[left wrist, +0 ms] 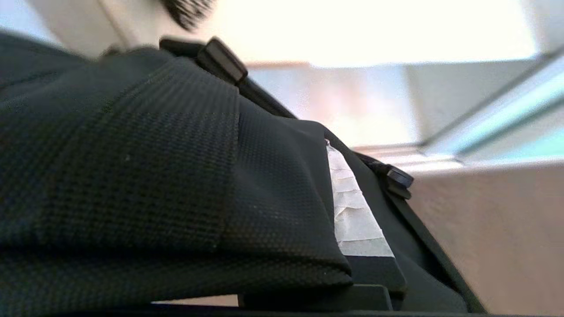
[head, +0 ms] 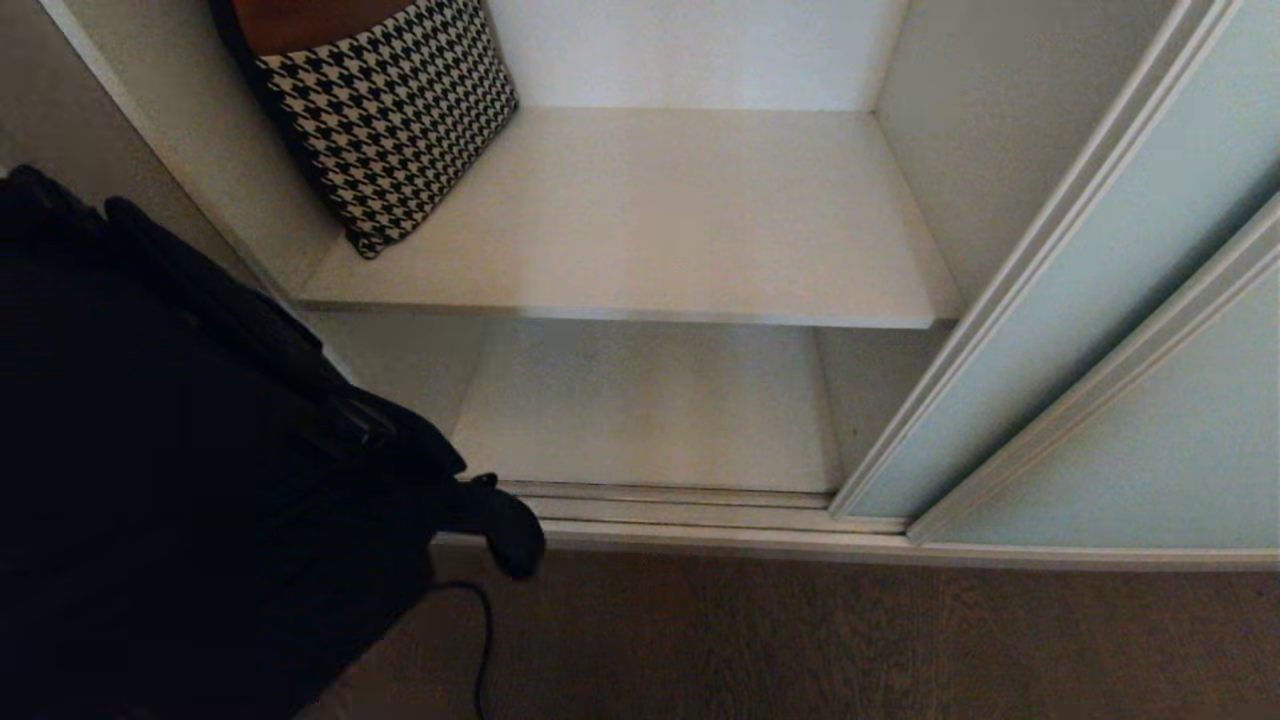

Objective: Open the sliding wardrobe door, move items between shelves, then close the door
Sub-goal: Place the bag on the lower shelf

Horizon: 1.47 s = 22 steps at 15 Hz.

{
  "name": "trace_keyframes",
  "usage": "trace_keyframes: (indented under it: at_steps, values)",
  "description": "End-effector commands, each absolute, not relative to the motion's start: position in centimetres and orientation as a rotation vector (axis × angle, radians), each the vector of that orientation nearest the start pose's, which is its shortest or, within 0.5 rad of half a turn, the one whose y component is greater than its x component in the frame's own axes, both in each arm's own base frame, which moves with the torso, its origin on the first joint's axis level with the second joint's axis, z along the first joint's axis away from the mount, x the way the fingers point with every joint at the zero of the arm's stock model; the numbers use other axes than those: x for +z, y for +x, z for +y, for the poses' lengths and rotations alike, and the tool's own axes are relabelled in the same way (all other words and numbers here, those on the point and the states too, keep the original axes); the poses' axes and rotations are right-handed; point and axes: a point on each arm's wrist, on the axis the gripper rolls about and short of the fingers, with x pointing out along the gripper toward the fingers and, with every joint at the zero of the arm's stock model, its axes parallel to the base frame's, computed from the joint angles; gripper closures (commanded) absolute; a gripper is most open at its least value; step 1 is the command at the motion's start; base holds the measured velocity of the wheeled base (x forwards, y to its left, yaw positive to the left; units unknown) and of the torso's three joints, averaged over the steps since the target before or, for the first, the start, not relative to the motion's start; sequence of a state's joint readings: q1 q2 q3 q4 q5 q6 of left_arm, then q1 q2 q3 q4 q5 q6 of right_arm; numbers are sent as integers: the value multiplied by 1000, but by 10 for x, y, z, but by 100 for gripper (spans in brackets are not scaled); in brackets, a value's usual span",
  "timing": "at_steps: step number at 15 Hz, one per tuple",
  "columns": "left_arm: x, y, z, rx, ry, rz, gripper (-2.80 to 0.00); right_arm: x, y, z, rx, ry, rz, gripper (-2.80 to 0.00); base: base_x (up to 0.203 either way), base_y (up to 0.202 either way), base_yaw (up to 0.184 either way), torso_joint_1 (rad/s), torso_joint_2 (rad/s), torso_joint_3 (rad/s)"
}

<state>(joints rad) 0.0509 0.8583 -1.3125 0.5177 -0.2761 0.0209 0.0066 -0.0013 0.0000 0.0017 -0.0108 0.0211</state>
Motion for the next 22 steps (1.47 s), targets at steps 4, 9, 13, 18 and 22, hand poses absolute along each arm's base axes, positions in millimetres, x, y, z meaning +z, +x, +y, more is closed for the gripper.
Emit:
trace_keyframes:
  at_steps: [4,9,13,18,22]
  values:
    - [357,21,-5,-241,-13,68,0,75,-23,0,-5,21,-2,0,0,0,0,0,0,0]
    - [355,22,-5,-244,-8,72,0,75,-23,0,-3,21,-2,0,-128,0,0,3,3,1]
    - [351,24,-5,-244,-8,90,0,75,-23,0,-4,21,-2,0,-161,0,-8,-2,2,6]
    - [344,22,-6,-249,-1,98,0,75,-23,0,-5,21,-2,0,0,0,0,0,0,0]
    - [337,24,-5,-250,-14,120,0,75,-23,0,-3,21,-2,0,0,0,0,0,0,0]
